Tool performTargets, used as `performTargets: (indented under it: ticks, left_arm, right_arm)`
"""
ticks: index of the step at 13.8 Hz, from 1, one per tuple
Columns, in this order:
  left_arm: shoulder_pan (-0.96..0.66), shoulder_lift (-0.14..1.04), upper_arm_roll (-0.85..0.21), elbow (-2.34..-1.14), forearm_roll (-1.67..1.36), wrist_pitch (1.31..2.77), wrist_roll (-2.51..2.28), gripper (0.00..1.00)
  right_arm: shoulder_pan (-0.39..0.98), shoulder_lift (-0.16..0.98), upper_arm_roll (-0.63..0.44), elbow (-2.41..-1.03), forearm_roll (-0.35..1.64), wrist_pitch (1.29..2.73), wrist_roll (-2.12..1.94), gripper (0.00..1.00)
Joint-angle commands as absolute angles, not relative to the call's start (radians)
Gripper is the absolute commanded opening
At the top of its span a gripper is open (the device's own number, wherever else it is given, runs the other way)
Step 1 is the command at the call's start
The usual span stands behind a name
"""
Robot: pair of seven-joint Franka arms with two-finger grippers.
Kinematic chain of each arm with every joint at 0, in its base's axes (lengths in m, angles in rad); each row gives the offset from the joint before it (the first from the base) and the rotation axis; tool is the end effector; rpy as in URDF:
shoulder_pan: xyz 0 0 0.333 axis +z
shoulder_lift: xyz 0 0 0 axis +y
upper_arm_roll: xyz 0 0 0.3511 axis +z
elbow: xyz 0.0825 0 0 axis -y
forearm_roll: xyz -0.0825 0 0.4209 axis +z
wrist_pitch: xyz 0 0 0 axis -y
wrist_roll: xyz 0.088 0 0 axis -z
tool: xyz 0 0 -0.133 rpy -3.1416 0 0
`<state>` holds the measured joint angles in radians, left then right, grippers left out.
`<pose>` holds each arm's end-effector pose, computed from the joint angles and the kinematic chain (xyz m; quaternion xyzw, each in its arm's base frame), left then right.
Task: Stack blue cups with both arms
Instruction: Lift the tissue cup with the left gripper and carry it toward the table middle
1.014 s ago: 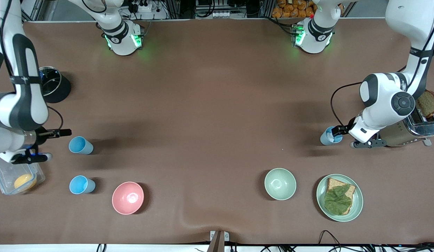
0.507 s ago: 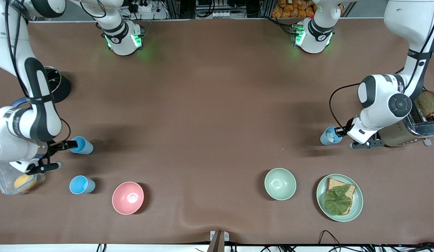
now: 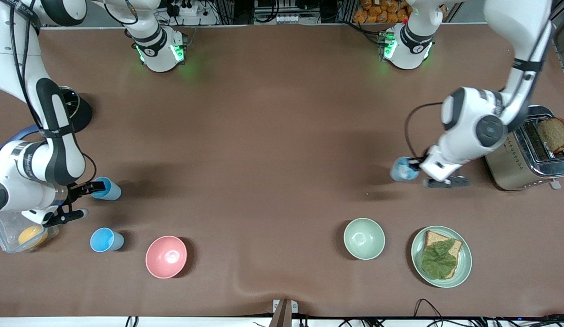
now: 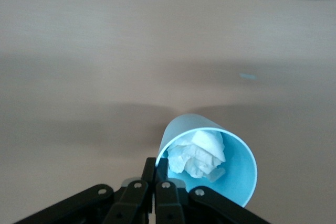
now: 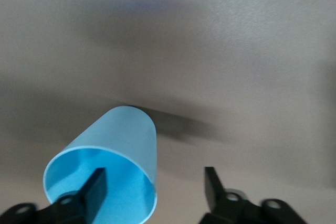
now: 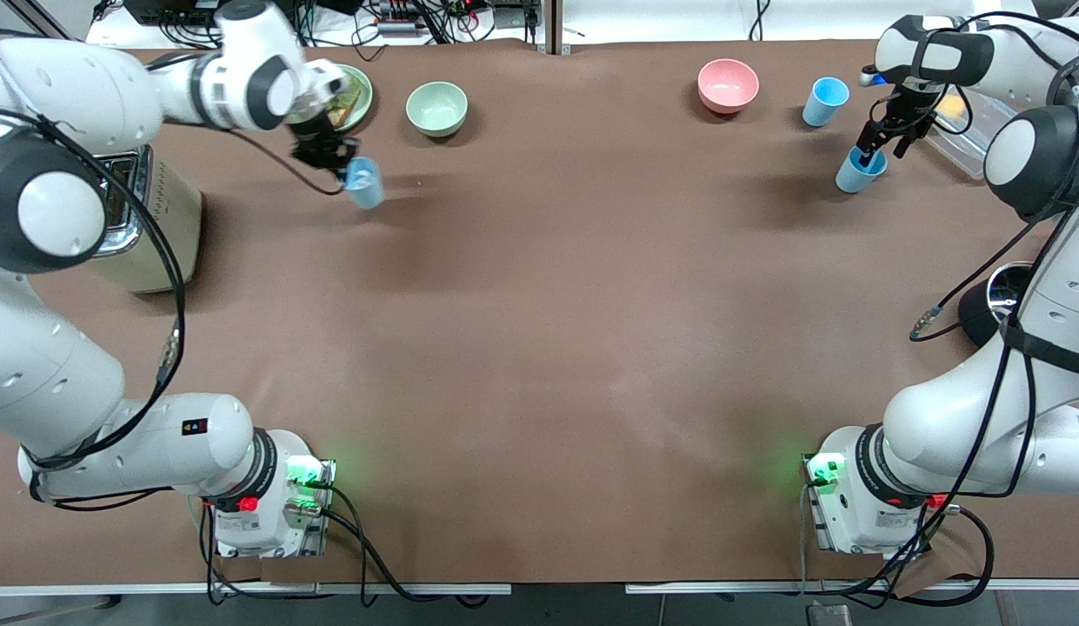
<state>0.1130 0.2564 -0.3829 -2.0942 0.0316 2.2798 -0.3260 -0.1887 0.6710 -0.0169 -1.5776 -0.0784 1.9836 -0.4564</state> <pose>0.5845 -0.1577 0.2864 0.9988 0.0219 -0.0351 0.0267 0.6967 -0.1509 0.2059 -0.9798 -0.1451 0.1375 0.0061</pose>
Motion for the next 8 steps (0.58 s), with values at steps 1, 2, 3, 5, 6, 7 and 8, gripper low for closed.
performTargets:
  ticks: [1, 2, 3, 5, 6, 7, 8]
  left_arm:
    - [0.103, 0.268, -0.532, -2.051, 0.008, 2.255, -0.510, 0.00]
    - [0.075, 0.285, -0.564, -2.030, 0.008, 2.255, -0.594, 0.00]
    - [0.027, 0.299, -0.569, -2.014, 0.008, 2.256, -0.676, 0.00]
    - [-0.091, 0.354, -0.565, -1.958, 0.020, 2.261, -0.831, 0.00]
    - [-0.132, 0.388, -0.563, -1.921, 0.028, 2.266, -0.906, 0.00]
    - [-0.165, 0.423, -0.563, -1.880, 0.049, 2.267, -0.961, 0.00]
    - [-0.199, 0.464, -0.563, -1.843, 0.076, 2.267, -1.007, 0.00]
  right_arm:
    - [-0.204, 0.669, -0.005, -1.585, -0.061, 1.985, -0.489, 0.00]
    - [-0.204, 0.669, -0.005, -1.585, -0.061, 1.985, -0.491, 0.00]
    - [-0.206, 0.669, -0.005, -1.585, -0.060, 1.985, -0.506, 0.00]
    - [-0.206, 0.660, -0.003, -1.583, -0.060, 1.977, -0.592, 0.00]
    - [-0.201, 0.647, -0.002, -1.582, -0.060, 1.967, -0.606, 0.00]
    - [-0.196, 0.635, 0.002, -1.572, -0.060, 1.933, -0.607, 0.00]
    - [-0.195, 0.612, 0.015, -1.562, -0.060, 1.898, -0.610, 0.00]
